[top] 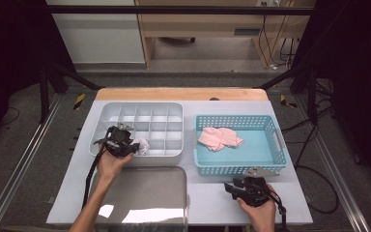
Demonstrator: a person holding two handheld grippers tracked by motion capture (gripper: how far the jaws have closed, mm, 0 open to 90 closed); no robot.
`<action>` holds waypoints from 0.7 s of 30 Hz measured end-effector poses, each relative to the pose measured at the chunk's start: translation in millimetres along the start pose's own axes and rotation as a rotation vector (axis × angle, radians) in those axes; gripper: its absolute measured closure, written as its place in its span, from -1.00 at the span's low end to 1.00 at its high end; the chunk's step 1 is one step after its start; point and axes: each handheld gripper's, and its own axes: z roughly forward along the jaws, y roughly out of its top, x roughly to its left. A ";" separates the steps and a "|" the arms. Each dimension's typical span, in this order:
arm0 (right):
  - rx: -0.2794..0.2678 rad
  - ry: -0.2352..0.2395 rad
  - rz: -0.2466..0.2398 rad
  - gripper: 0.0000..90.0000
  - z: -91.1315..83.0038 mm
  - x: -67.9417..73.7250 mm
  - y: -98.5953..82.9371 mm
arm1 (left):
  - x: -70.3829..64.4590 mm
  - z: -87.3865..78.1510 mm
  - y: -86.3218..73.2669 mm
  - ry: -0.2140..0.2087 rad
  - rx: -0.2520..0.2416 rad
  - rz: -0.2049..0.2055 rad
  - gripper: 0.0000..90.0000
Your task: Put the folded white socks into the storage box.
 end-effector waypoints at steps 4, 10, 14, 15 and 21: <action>0.003 0.001 -0.006 0.27 1.3 0.1 -0.1 | -2.0 5.3 2.6 0.006 0.028 0.014 0.59; 0.006 0.005 -0.003 0.26 1.8 0.6 0.0 | 8.6 -0.7 -3.2 -0.091 -0.046 -0.016 0.43; 0.003 0.000 -0.005 0.25 1.6 -0.5 -0.2 | 11.8 -17.9 -5.4 -0.111 -0.136 -0.020 0.25; 0.004 0.000 -0.005 0.25 1.6 -0.7 -0.2 | 12.1 -20.6 -5.2 -0.113 -0.151 -0.024 0.29; -0.001 0.004 -0.003 0.30 0.9 0.5 -0.2 | 9.7 -8.2 -5.9 -0.110 -0.123 -0.022 0.80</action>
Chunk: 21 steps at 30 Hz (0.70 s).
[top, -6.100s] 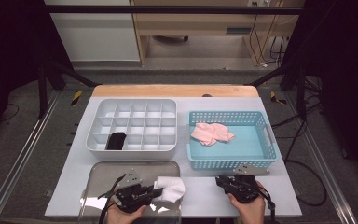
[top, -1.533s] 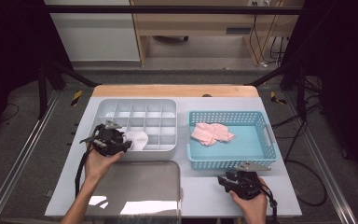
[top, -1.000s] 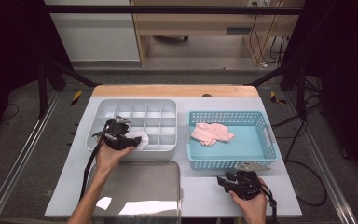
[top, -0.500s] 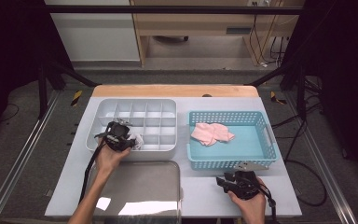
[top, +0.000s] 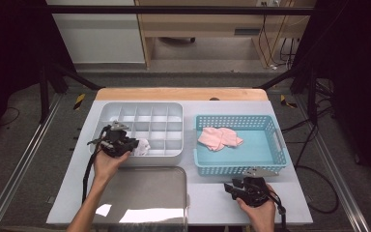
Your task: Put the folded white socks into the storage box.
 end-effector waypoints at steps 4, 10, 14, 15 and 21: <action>-0.006 -0.003 -0.002 0.33 -0.7 -0.2 0.2 | -6.8 7.7 -0.9 0.033 0.068 0.047 0.89; -0.003 0.000 -0.010 0.38 -1.6 1.5 0.8 | -10.8 11.3 3.4 0.057 0.109 0.064 0.89; -0.006 0.002 -0.009 0.36 -1.4 1.4 1.2 | -5.6 4.7 0.3 0.009 0.040 0.022 0.70; -0.012 0.004 -0.009 0.35 -2.0 1.3 1.4 | -4.2 0.6 -0.6 -0.004 0.008 0.005 0.59; -0.065 0.003 -0.019 0.26 -9.9 4.6 3.5 | -1.9 -34.1 -10.2 0.011 -0.134 -0.012 0.26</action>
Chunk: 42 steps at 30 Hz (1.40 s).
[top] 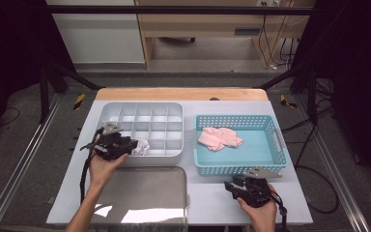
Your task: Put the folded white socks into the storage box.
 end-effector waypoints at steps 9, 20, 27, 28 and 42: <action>-0.059 -0.036 -0.020 0.06 -11.6 3.5 7.6 | -3.9 -37.9 -25.7 -0.009 -0.101 -0.037 0.00; -0.147 -0.047 -0.045 0.01 -23.8 7.2 17.6 | -22.4 -64.8 -57.2 -0.038 -0.153 -0.029 -0.11; -0.189 -0.036 -0.048 -0.25 -32.3 7.1 27.9 | -30.7 -67.1 -81.9 -0.076 -0.120 -0.027 -0.12; -0.194 -0.036 -0.048 -0.31 -32.9 6.8 30.2 | -31.9 -66.5 -84.5 -0.076 -0.112 -0.022 -0.12; -0.199 -0.063 -0.044 -0.71 -25.3 4.6 67.9 | -36.3 -53.4 -97.7 -0.088 -0.058 -0.015 -0.09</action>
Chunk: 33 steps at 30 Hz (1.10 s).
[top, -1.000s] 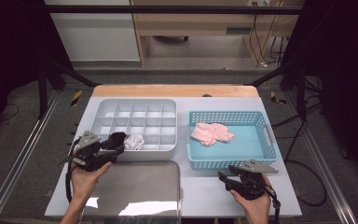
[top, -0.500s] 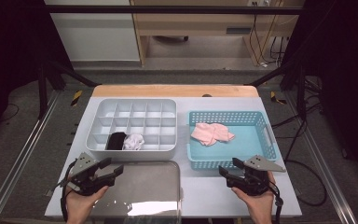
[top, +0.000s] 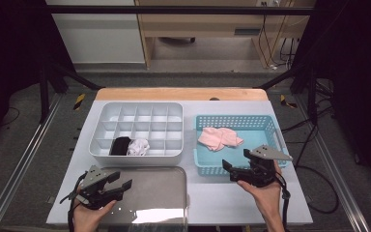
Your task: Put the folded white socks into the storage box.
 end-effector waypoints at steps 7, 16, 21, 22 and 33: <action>-0.035 -0.045 0.009 -0.63 5.0 -7.6 21.4 | 1.4 6.0 -3.8 -0.002 0.030 -0.005 -0.09; -0.049 -0.040 -0.017 -0.39 24.0 -8.8 40.8 | 5.1 9.4 -5.3 0.027 0.042 -0.020 0.00; -0.072 -0.018 0.009 -0.43 34.2 -12.9 50.4 | 11.7 9.0 -6.2 0.009 0.039 -0.049 0.02; -0.076 -0.022 0.007 -0.47 36.1 -12.6 52.3 | 12.6 9.4 -6.6 0.000 0.041 -0.051 0.02; -0.017 -0.098 -0.036 -0.31 63.9 -10.0 72.9 | 16.6 10.0 -10.4 0.043 0.034 -0.050 -0.10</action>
